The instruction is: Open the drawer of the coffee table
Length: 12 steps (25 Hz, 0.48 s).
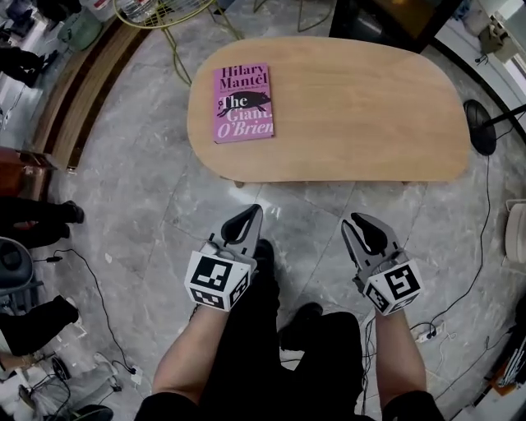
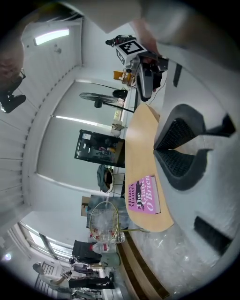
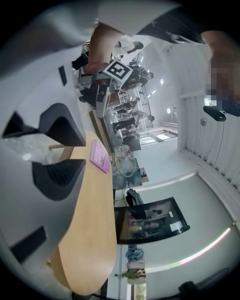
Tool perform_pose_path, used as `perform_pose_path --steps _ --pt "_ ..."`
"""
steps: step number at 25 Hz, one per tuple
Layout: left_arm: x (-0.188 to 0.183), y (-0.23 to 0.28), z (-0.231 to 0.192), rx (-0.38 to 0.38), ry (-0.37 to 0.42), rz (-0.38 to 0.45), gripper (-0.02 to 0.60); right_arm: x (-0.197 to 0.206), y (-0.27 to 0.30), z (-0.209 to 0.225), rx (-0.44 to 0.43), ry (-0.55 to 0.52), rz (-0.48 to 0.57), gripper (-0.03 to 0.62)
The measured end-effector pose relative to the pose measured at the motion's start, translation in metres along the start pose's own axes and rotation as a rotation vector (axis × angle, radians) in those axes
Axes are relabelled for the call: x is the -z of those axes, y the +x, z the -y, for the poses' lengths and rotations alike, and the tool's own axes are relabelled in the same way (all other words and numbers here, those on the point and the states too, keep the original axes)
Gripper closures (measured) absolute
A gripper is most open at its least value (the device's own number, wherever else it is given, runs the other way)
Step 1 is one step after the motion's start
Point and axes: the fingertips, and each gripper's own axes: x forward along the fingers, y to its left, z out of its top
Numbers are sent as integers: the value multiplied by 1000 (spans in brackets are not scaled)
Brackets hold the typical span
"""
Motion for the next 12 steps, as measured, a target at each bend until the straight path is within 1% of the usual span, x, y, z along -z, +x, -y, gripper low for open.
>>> perform_pose_path --steps 2,3,4,7,8,10,12 --pt "21 17 -6 22 25 -9 578 24 12 14 22 7 3 499" --pt "32 25 -10 34 33 -13 563 35 18 20 28 12 7 496" --pt "42 33 -14 44 33 -14 561 46 25 24 27 16 14 493" --pt "65 52 -30 60 16 2 558 72 49 34 -16 23 47 458" --pt "71 58 -34 63 21 8 558 80 58 38 -29 21 54 452" --pt "83 68 -42 61 43 19 557 96 75 44 -47 -6 60 445" --pt "95 75 -53 46 47 28 543 111 91 50 -55 -50 60 440"
